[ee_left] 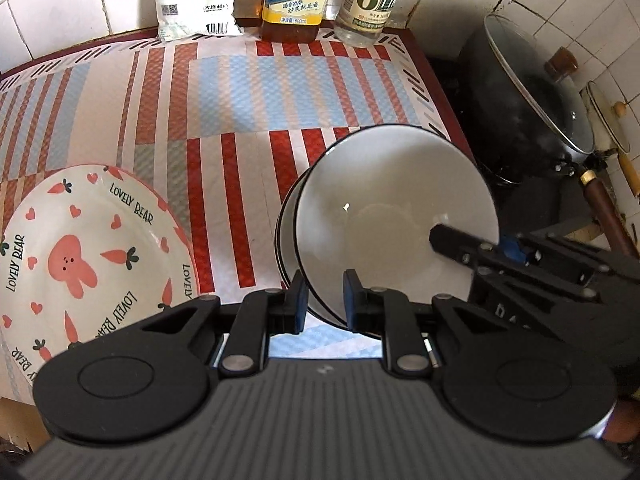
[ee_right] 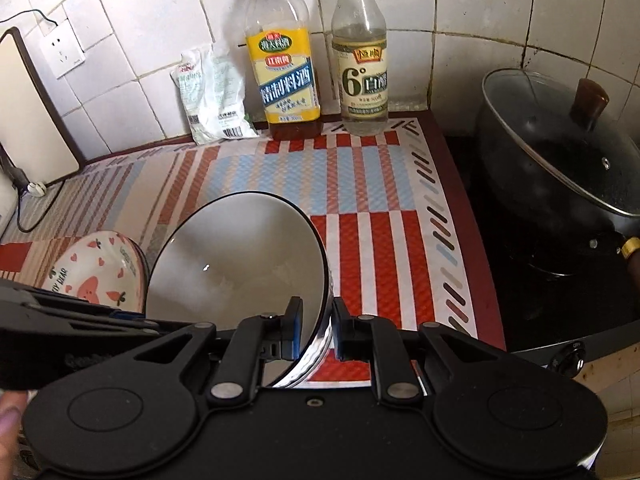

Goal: Organize plates and bowls
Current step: 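Lower the held bowl into the other white bowl with the left gripper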

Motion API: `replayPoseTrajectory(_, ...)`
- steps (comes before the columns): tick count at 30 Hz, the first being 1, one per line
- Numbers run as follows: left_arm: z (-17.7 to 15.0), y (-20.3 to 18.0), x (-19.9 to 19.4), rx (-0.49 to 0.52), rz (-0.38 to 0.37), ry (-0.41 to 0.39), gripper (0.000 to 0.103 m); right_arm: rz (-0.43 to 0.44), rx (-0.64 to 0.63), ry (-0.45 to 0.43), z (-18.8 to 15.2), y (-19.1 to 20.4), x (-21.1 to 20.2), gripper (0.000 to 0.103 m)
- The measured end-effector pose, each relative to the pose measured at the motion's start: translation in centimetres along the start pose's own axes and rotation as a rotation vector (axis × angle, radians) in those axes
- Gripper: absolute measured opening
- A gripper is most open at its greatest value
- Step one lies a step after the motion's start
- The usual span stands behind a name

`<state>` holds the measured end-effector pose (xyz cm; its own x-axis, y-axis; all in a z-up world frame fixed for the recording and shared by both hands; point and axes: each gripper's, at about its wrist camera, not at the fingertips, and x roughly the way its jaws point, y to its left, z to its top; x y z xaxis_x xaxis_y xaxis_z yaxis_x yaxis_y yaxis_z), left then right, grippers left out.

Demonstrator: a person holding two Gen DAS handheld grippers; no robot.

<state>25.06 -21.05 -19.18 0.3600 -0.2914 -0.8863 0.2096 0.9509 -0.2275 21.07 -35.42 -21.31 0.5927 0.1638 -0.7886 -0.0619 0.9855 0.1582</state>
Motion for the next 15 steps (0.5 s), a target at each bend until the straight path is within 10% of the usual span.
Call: replayPoseTrajectory(15, -0.3, 0.9, -0.5, -0.015, 0.050, -0.063, 0.012, 0.094, 0.027, -0.033, -2.1, -1.0, 1.2, 0.029)
